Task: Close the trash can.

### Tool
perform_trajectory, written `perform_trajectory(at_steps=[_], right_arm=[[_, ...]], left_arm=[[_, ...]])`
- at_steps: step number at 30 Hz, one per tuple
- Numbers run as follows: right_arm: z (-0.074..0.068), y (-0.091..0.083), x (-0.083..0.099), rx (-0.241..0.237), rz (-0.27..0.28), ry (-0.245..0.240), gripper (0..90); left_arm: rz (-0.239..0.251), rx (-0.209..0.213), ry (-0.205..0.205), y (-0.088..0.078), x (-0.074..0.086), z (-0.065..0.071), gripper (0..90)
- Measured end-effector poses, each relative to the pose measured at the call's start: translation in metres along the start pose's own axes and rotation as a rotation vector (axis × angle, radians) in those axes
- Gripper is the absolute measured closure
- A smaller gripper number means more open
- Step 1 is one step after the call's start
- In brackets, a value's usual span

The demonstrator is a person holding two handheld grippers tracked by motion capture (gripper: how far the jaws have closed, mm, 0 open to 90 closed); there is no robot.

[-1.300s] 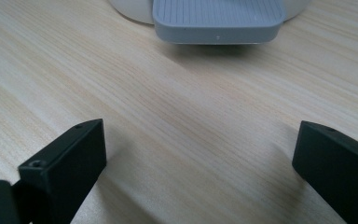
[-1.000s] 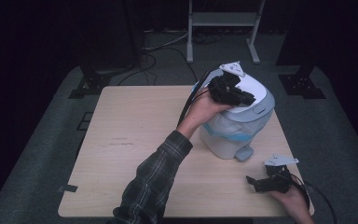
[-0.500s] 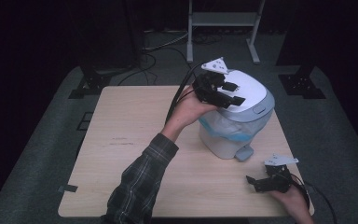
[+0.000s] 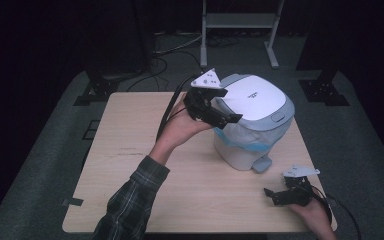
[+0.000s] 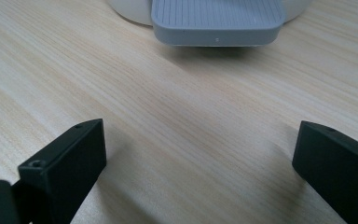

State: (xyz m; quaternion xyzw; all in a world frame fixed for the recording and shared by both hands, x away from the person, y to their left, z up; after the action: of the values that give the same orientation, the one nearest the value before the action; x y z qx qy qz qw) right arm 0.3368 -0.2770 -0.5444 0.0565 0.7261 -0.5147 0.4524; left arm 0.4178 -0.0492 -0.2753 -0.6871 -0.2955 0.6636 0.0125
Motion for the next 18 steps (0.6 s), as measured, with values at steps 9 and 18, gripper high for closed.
perform_trajectory(at_steps=[9, 18], right_arm=[[0.0, 0.0, 0.0, 0.0, 0.0, 0.0, 1.6], [0.0, 0.0, 0.0, 0.0, 0.0, 0.0, 1.6]], left_arm=[[0.02, -0.061, -0.007, -0.031, 0.032, 0.001, 1.9], [0.006, -0.134, -0.015, -0.051, 0.084, 0.006, 1.5]])
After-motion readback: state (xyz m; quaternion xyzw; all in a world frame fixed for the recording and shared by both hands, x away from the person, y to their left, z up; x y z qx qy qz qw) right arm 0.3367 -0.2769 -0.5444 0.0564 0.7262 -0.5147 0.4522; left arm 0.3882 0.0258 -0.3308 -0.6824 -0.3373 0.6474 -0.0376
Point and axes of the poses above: each handheld gripper's, and its own axes: y roughly forward along the jaws, x roughly out of its underside, z roughly to its right, the point moved 8 cm from there along y, roughly forward along the jaws, and after that the axes turned 4 degrees about -x, right-handed, at the moved point
